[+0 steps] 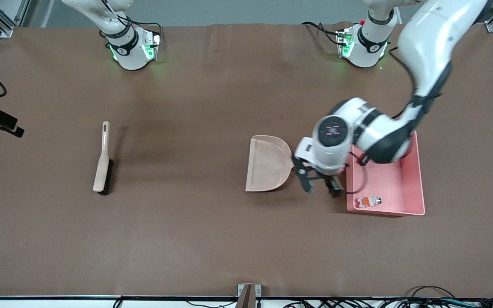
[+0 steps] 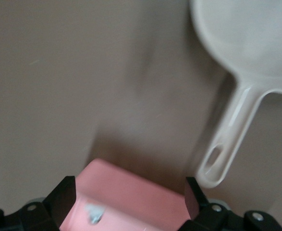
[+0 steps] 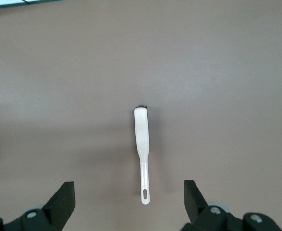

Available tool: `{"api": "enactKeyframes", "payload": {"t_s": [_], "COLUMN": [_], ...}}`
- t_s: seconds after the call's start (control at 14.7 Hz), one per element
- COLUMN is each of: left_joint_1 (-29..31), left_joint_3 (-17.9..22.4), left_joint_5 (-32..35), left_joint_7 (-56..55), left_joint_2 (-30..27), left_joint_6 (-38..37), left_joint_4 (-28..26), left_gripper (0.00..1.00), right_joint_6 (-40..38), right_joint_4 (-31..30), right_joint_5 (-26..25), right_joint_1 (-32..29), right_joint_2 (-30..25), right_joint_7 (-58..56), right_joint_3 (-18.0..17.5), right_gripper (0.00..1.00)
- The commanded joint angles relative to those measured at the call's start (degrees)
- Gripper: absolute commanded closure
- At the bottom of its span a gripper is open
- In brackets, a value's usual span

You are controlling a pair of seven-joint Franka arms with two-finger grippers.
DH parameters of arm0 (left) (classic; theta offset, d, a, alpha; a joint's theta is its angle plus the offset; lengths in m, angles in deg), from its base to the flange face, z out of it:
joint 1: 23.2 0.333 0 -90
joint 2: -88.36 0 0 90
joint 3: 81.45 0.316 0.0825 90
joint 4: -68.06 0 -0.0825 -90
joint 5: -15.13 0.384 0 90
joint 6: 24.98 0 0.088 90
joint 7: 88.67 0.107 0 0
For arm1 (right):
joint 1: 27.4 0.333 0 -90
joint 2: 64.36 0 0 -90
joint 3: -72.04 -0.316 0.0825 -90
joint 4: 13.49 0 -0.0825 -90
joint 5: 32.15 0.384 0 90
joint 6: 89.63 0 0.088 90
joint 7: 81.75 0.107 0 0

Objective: Clean e-waste and dump in bin

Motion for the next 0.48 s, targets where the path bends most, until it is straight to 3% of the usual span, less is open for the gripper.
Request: {"api": "enactKeyframes", "payload": {"t_s": [0.0,0.2,0.41], "left_joint_1": [5.0,8.8,10.8], "left_joint_3": [-0.3,-0.6,-0.4], "left_joint_5": [-2.0,-5.3,-10.1], "left_joint_7": [-5.1,-6.5,-15.2], "left_joint_2": [-3.4,-6.0,-10.5], "left_joint_6": [-3.2,-9.1,-14.6], "left_joint_4": [4.1,9.1,11.2], "left_gripper": [0.00,0.00,0.00], "right_joint_6": [-0.7,-4.6,-5.5], "right_joint_4": [0.3,2.8,3.8], "right_joint_5": [-1.1,-1.0,-1.0], "right_joint_1": [-0.8,-0.9,-0.8], "right_joint_2": [-0.7,-0.3,-0.2], "right_joint_7": [1.0,0.4,0.4], "right_joint_3": [-1.0,-0.9,-0.9], "right_gripper": [0.00,0.00,0.00]}}
